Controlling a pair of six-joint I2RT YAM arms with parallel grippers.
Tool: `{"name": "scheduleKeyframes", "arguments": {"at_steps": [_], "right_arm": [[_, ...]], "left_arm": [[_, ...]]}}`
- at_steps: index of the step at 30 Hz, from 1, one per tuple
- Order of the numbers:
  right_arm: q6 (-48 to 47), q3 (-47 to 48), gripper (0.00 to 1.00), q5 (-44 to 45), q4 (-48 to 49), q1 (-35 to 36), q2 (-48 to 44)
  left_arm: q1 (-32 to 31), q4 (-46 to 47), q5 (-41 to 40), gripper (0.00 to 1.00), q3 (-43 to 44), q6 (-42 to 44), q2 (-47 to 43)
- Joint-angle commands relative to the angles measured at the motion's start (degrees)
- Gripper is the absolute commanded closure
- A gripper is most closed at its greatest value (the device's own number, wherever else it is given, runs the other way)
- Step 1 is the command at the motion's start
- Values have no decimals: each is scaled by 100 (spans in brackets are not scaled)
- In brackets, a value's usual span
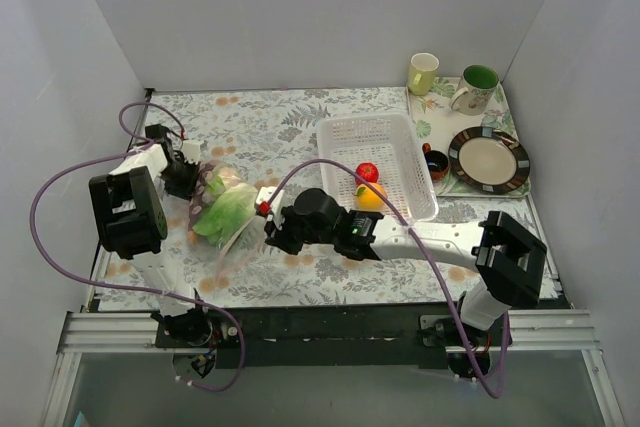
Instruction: Open the zip-top bag and remove the fake food
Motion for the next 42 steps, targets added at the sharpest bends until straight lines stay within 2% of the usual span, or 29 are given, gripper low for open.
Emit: {"name": "scheduleKeyframes", "arguments": {"at_steps": [1, 8, 9, 10, 13, 15, 19, 24, 25, 28, 36, 42], "right_arm": [[57, 244, 98, -739, 239, 184, -295], [-30, 657, 99, -1064, -69, 176, 302], [-30, 709, 93, -1065, -34, 176, 450], [-39, 780, 73, -1038, -8, 176, 530], [-48, 964, 58, -871, -7, 62, 917], [13, 1070, 57, -757, -68, -43, 1180], [303, 957, 64, -687, -113, -421, 1453], [321, 500, 62, -388, -52, -571, 1490], [356, 386, 58, -388, 18, -571, 1437], [470, 7, 55, -326, 326, -580, 1156], [480, -116, 54, -230, 309, -580, 681], [365, -151, 54, -177, 107, -615, 549]], "left_arm": [[-51, -127, -275, 100, -221, 96, 25], [-86, -293, -109, 100, -124, 16, -72], [-95, -398, -57, 100, -89, 16, -81], [-86, -477, 5, 100, -54, 8, -89], [-95, -951, 373, 100, 349, -36, -151], [-86, -1485, 811, 100, 928, -63, -212], [-104, -2480, 1577, 100, 2124, -28, -256], [-183, -3597, 2167, 100, 3485, 113, -239], [-200, -3694, 2202, 100, 3602, 122, -274], [-270, -3748, 2116, 100, 3813, 60, -475], [-719, -3756, 1956, 100, 3944, -211, -871], [-886, -3765, 2263, 100, 6167, -633, -977]]}}
